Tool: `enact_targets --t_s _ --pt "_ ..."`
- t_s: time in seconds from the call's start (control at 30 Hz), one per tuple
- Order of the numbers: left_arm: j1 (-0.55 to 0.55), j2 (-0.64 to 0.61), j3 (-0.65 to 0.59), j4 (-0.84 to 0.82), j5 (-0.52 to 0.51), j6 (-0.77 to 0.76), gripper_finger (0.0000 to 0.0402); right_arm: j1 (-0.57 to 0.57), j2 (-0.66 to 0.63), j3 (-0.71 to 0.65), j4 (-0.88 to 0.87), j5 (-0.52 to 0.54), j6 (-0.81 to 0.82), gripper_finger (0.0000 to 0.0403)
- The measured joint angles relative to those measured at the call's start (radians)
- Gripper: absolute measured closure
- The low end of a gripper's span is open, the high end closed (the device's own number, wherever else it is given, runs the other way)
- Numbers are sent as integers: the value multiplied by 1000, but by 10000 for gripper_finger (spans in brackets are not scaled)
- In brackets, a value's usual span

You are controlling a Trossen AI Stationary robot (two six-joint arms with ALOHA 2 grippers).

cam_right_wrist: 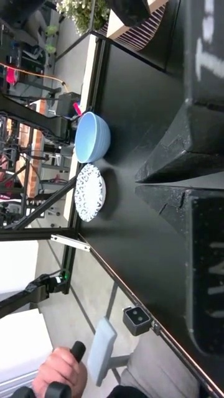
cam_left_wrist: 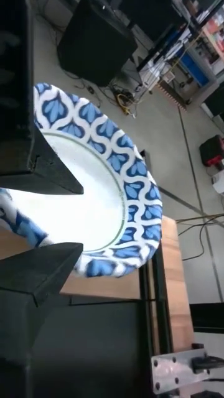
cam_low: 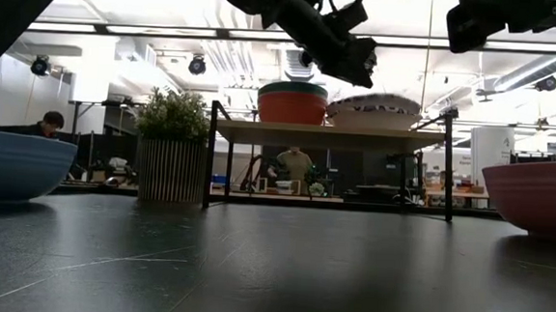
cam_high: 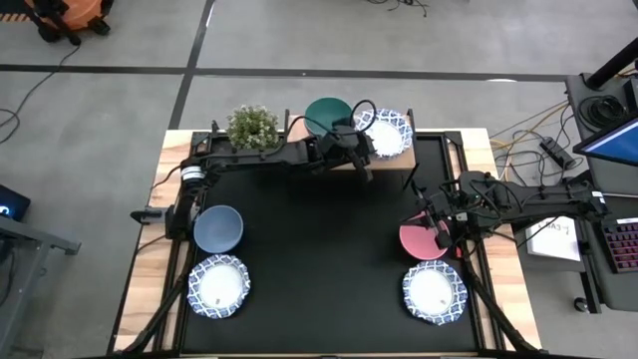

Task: Place and stack bowls onto a shelf
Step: Stack the white patterned bowl on top of the white patterned bowl on the shelf, then stack the blue bowl on top of the green bowl on the shelf

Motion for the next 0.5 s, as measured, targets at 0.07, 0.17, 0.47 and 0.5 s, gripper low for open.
enact_targets --t_s 0.07,0.17,0.47,0.5 --pt "1 0 0 2 -1 0 284 0 0 0 0 0 -1 394" --pt "0 0 0 0 -1 -1 284 0 0 0 0 0 -1 394" --pt "-85 -127 0 -148 2 -17 284 0 0 0 0 0 -7 394" --pt "-100 -159 0 -197 3 -30 284 0 0 0 0 0 -7 394"
